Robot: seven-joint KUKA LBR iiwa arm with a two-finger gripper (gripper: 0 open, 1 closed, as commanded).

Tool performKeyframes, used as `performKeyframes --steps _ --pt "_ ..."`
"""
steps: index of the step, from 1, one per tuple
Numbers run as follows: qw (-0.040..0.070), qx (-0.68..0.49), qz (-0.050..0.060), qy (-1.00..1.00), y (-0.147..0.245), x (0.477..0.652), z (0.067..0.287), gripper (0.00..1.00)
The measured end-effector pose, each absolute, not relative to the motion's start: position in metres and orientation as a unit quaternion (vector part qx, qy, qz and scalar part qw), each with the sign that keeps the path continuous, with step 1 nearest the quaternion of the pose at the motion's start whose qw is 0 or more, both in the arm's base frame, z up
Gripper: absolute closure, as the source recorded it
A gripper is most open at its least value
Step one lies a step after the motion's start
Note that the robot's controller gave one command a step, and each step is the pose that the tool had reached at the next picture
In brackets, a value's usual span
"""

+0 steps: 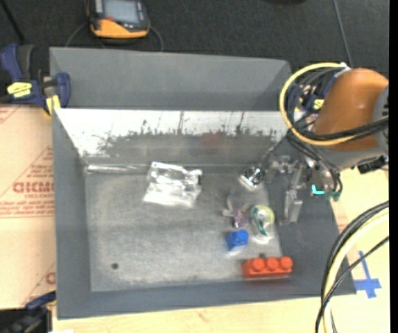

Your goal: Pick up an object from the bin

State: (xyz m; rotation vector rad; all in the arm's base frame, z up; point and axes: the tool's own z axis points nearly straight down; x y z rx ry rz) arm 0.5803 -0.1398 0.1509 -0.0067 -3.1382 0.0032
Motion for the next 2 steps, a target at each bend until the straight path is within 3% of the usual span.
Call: performKeyframes --steps 1,2 --pt "-0.002 0.237 0.002 -0.972 -0.1131 0.5732 0.0711 0.0" --pt "-0.005 0.237 0.002 -0.971 -0.1126 0.5755 0.0743 1.0"
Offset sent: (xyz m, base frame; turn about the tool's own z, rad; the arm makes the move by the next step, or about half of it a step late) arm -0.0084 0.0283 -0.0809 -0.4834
